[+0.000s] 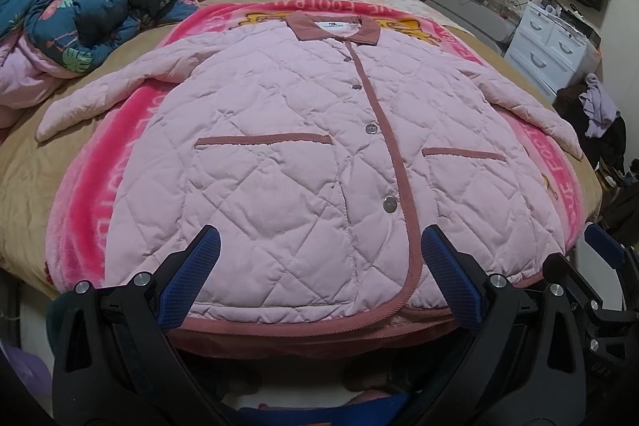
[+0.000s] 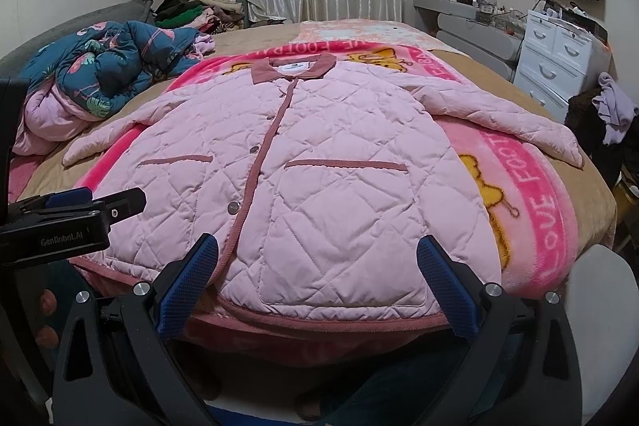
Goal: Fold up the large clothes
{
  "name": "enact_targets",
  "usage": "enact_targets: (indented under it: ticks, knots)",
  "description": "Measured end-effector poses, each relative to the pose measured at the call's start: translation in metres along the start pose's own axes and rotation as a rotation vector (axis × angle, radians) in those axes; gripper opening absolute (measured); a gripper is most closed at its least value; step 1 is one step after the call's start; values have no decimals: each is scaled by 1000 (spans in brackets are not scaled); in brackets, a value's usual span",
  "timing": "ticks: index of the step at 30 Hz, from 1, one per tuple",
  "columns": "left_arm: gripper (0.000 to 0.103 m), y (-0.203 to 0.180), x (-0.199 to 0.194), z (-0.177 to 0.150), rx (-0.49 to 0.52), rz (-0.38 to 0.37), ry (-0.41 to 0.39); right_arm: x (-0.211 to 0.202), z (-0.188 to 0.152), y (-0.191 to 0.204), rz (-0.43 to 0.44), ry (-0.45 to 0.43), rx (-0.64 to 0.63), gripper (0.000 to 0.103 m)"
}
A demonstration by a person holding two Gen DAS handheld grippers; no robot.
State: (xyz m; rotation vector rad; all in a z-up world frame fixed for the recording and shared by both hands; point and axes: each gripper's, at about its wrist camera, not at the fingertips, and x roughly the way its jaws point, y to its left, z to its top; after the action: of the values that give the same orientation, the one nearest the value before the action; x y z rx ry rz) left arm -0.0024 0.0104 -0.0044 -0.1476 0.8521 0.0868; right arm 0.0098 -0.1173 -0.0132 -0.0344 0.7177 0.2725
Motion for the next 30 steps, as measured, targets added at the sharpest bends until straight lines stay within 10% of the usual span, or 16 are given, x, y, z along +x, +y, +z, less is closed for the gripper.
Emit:
enact_targets:
  ticks: [30]
  knots:
    - [94, 13, 9, 43, 22, 17, -8, 19, 48, -14, -12, 74, 13, 99]
